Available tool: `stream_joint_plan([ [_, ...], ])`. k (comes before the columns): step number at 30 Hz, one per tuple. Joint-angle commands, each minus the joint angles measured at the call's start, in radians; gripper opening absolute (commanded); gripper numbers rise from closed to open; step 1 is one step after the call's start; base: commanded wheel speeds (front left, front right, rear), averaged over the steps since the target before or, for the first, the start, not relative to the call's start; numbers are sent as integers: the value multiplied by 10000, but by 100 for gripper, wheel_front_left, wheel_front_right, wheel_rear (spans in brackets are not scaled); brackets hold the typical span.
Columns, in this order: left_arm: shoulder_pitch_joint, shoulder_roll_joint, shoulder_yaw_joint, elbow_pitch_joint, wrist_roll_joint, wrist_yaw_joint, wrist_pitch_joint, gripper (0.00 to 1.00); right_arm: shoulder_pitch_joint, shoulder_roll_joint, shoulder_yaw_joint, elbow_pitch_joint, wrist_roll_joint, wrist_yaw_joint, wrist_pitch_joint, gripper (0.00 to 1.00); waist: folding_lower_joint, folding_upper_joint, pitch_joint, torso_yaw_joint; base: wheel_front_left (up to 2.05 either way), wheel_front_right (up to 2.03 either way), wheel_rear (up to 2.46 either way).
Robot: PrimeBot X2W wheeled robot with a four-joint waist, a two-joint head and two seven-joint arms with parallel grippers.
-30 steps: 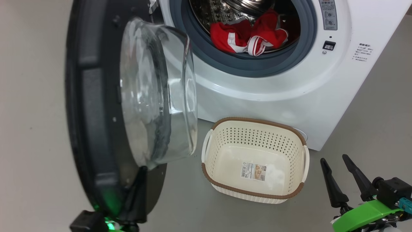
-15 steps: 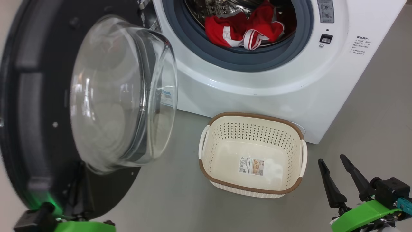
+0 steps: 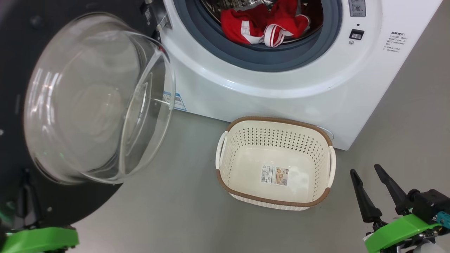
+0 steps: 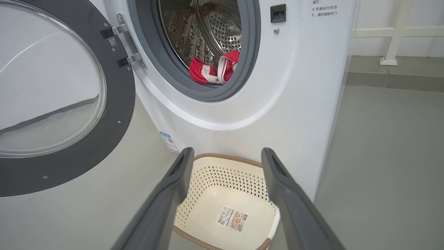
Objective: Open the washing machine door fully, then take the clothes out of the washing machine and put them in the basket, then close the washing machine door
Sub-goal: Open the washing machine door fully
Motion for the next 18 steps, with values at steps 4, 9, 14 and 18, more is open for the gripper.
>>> stream_joint_plan([
  [4, -765, 319, 1274, 163, 394, -249, -61, 0, -393, -245, 173, -287, -117, 65, -65, 100, 0, -1, 189, -64, 0, 0, 0],
  [9, -1323, 348, 2034, 655, 727, -526, -61, 0, -484, -368, 176, -335, -106, 65, -65, 100, 0, -1, 420, -137, 0, 0, 0],
  [14, -1911, 388, 2771, 1172, 992, -725, -61, 0, -578, -493, 163, -380, -99, 65, -65, 100, 0, -1, 669, -221, 0, 0, 0],
  [18, -2230, 540, 3134, 1570, 1052, -813, -61, 0, -607, -541, 164, -418, -105, 65, -65, 100, 0, -1, 772, -247, 0, 0, 0],
])
